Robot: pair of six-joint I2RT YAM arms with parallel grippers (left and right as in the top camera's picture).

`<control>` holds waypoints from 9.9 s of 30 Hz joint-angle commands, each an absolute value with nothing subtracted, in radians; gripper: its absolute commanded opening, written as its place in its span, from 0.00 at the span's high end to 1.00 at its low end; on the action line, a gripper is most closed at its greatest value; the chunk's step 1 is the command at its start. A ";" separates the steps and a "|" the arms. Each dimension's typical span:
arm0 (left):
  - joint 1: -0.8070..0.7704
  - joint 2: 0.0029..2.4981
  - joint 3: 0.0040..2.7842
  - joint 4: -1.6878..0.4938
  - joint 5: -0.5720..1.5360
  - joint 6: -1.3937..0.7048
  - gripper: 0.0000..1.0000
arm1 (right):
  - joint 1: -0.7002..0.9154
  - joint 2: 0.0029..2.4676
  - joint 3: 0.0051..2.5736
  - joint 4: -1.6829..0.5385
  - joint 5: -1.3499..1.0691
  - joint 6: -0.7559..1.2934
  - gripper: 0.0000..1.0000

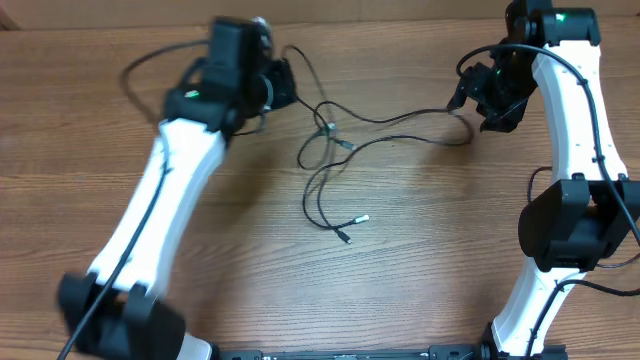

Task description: Untangle cables

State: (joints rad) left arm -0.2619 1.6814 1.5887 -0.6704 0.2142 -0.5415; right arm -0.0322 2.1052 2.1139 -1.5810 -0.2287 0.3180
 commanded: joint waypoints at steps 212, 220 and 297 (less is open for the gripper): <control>-0.013 1.688 2.148 -1.018 -0.208 -0.546 0.96 | 0.125 2.033 1.393 -0.577 -0.134 0.197 0.30; -0.012 1.688 2.148 -0.936 -0.130 -0.547 0.96 | 0.125 2.070 1.393 -0.515 -0.132 0.176 0.33; -0.012 1.689 2.148 -1.377 -0.153 -0.546 0.96 | 0.055 1.883 1.776 -1.180 -0.049 0.317 0.96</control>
State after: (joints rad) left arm -0.0132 1.6909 2.1426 -1.3739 -0.1429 -0.5262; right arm 0.0753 1.9064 1.7565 -1.1877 0.1120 0.4122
